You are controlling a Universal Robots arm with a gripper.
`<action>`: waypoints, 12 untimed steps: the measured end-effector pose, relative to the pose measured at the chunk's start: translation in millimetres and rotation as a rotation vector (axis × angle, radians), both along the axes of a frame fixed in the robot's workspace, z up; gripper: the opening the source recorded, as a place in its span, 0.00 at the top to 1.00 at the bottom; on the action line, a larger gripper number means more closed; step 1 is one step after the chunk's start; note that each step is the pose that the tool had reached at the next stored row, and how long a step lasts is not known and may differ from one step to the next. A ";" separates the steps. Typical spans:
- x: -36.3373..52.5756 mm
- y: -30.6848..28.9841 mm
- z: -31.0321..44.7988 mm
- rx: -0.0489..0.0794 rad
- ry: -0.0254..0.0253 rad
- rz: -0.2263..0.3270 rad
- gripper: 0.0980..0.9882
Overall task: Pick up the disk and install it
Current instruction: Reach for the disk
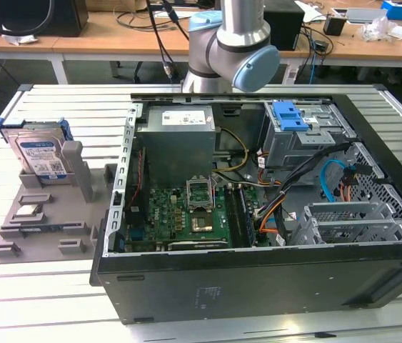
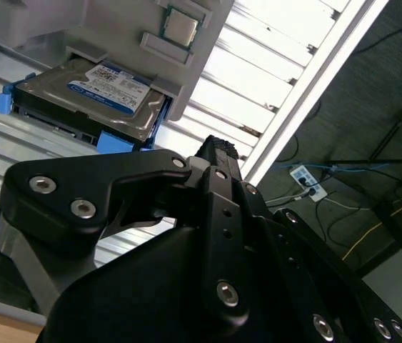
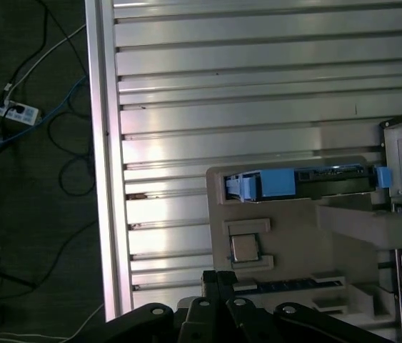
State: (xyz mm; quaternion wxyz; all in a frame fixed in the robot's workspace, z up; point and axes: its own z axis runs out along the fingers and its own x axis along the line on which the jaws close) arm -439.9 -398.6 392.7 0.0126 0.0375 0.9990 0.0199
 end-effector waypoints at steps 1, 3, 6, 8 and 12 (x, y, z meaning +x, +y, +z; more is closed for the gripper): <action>0.6 0.0 0.0 0.000 0.0000 0.000 0.99; 3.7 0.4 0.0 -0.001 0.0000 0.000 0.99; 8.5 0.7 -0.1 -0.003 0.0000 0.000 0.99; 13.0 0.9 -0.2 -0.004 0.0000 0.000 0.99; 20.2 1.7 -0.3 -0.006 0.0002 0.000 0.99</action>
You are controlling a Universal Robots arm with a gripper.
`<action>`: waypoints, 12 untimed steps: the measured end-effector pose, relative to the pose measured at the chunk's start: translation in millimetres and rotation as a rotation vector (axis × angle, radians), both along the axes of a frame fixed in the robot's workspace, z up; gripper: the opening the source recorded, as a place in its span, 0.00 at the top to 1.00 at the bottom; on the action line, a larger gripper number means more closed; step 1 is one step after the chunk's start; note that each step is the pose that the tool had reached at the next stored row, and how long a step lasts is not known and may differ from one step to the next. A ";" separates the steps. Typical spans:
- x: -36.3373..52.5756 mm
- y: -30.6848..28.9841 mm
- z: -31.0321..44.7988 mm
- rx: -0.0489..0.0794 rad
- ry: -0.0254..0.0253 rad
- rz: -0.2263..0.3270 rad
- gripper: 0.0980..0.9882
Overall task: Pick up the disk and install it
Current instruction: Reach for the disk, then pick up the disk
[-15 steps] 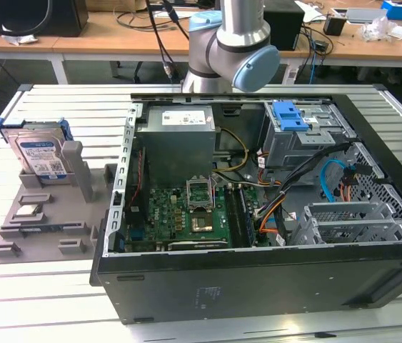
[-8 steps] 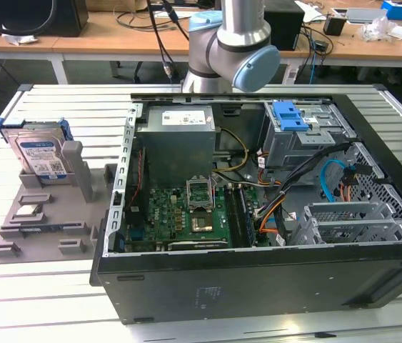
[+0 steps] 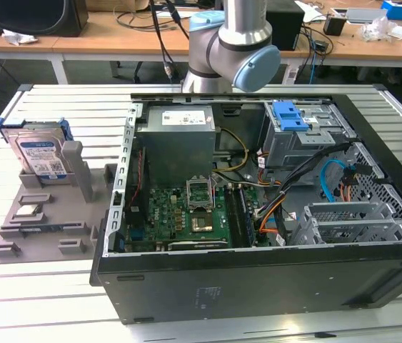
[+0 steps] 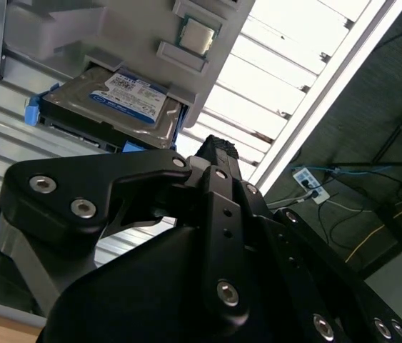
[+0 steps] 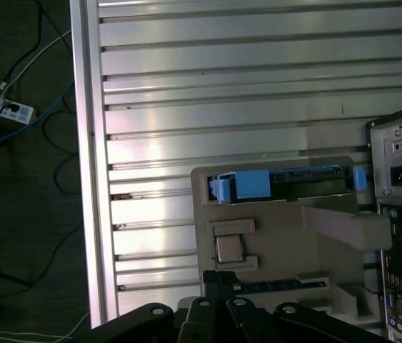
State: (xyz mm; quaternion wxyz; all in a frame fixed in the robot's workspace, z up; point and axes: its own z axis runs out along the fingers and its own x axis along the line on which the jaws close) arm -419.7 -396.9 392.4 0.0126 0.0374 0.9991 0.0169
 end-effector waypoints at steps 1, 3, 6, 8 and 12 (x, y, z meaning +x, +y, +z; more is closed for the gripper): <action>0.0 0.0 0.0 0.000 0.0000 0.000 0.99; 0.1 -0.1 0.1 0.000 0.0001 0.000 0.99; 0.2 -0.1 0.0 0.000 0.0001 0.000 0.99; 0.2 0.0 0.1 0.000 0.0001 0.000 0.99; 0.3 -0.1 0.1 0.000 0.0001 0.000 0.99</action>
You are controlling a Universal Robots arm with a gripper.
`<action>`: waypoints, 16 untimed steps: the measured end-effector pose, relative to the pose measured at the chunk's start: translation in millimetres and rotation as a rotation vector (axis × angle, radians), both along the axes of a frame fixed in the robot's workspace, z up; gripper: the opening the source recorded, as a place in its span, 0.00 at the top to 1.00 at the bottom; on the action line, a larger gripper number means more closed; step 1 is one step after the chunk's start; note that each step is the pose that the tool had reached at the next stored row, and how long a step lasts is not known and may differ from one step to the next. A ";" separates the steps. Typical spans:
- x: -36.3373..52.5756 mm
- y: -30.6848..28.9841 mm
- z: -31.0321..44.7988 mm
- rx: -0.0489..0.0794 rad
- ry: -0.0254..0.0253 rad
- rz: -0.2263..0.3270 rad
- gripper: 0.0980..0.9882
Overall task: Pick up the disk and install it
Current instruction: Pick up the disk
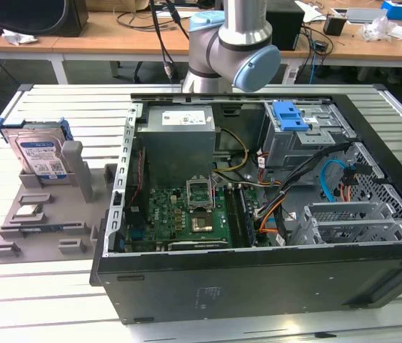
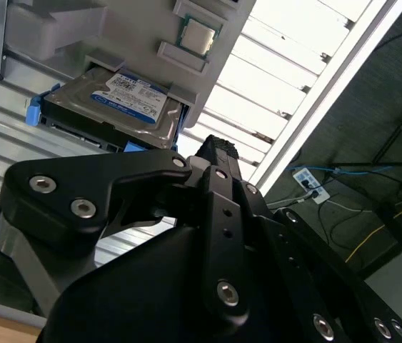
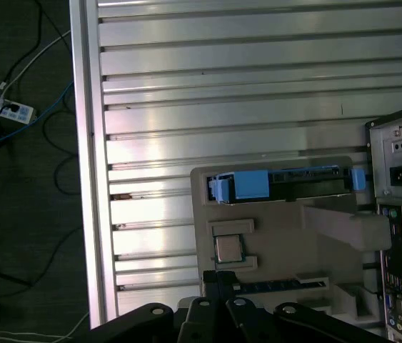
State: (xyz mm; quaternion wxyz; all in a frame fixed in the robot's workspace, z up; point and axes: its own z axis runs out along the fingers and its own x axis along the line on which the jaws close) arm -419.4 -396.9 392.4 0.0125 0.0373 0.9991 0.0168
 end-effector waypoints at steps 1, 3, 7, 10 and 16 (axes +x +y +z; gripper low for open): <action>0.0 0.0 0.0 0.000 0.0000 0.000 0.99; 0.0 0.0 0.0 0.000 0.0000 0.000 0.99; 0.0 0.0 0.0 0.000 -0.0001 0.038 0.99; 0.0 0.0 0.0 0.000 0.0000 0.138 0.99; 0.0 0.0 0.0 0.000 0.0000 0.214 0.99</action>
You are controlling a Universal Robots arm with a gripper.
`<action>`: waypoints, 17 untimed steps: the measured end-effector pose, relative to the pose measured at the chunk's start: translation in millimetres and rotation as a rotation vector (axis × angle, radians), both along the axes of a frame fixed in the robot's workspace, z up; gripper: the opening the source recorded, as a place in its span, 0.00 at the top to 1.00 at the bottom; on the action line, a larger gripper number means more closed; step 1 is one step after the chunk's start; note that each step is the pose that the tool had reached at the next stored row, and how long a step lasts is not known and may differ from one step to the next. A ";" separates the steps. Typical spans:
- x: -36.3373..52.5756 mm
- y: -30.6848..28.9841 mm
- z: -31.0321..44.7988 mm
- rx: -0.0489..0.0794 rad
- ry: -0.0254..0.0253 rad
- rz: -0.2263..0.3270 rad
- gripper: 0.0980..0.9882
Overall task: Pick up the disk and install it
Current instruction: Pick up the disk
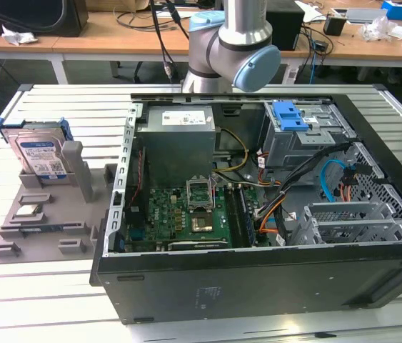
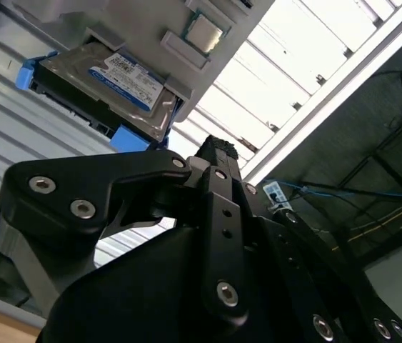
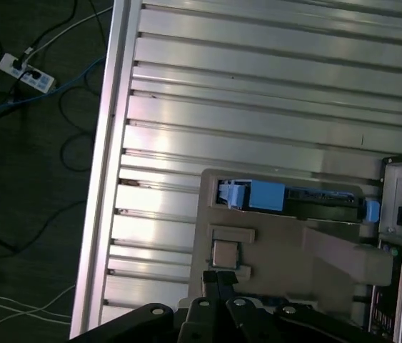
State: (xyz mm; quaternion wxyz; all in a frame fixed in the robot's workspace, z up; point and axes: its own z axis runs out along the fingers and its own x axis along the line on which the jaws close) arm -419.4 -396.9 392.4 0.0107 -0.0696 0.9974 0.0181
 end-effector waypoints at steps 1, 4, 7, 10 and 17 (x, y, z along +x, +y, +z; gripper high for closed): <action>0.0 0.0 0.0 0.000 0.0000 0.009 0.99; 0.0 0.0 0.0 0.000 0.0000 0.054 0.99; 0.0 0.0 0.0 0.000 0.0000 0.103 0.99; 0.0 0.0 0.0 0.000 0.0000 0.147 0.99; 0.0 0.0 0.0 0.000 -0.0001 0.238 0.99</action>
